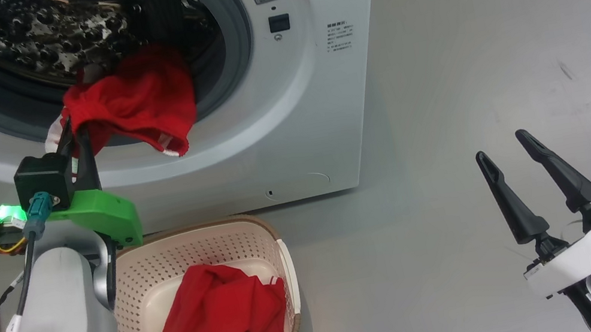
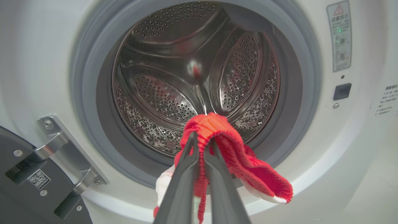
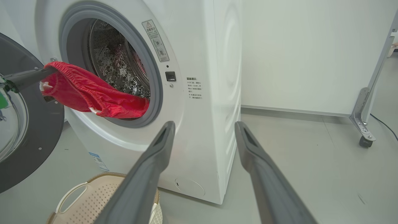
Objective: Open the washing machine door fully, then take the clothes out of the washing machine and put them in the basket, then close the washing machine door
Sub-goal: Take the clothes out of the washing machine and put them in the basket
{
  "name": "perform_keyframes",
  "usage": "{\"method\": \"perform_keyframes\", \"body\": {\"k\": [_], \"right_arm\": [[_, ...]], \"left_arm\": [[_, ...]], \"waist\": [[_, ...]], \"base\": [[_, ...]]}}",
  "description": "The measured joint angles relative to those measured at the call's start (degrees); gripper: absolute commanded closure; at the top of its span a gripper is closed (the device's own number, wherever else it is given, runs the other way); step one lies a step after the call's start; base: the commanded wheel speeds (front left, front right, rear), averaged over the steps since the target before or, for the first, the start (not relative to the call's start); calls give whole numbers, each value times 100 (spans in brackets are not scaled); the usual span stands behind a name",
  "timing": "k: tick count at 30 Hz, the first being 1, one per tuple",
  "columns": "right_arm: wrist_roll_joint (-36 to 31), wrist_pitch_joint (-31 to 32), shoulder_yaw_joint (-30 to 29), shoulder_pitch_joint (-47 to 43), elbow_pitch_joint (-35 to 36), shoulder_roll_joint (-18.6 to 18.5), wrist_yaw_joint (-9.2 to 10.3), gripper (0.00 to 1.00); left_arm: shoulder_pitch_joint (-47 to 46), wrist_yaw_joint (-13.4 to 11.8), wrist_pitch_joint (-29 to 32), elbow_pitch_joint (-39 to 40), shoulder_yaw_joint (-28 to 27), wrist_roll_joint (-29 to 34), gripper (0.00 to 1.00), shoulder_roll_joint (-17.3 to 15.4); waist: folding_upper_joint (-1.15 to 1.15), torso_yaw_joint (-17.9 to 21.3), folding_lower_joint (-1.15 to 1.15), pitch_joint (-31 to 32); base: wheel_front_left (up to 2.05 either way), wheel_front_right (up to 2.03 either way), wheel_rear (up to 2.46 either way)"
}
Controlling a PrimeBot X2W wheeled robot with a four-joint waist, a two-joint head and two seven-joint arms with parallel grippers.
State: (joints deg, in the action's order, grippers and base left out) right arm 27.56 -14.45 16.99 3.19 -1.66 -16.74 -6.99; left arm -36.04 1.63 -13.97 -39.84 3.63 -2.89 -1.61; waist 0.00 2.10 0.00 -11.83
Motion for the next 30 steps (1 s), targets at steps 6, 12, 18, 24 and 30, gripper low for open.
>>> {"method": "perform_keyframes", "body": {"k": [6,12,18,24,30], "right_arm": [[-58,0,57,-160,-40,79,0,0],[-115,0,111,-288,-45,141,0,0],[-151,0,115,-321,-23,177,0,0],[-151,0,63,-366,20,232,0,0],[-152,0,23,-367,40,266,0,0]], "left_arm": [[183,68,-32,520,71,-119,100,9],[304,68,-48,1193,69,-268,100,10],[357,65,-49,1889,103,-401,100,11],[400,-34,-74,2536,160,-515,100,12],[561,-81,-74,2780,245,-514,100,11]], "waist": [[0,-118,0,330],[0,-188,0,555],[0,-196,0,583],[0,-159,0,552],[0,-112,0,517]], "base": [[0,0,0],[0,0,0],[0,0,0],[0,0,0],[0,0,0]]}}
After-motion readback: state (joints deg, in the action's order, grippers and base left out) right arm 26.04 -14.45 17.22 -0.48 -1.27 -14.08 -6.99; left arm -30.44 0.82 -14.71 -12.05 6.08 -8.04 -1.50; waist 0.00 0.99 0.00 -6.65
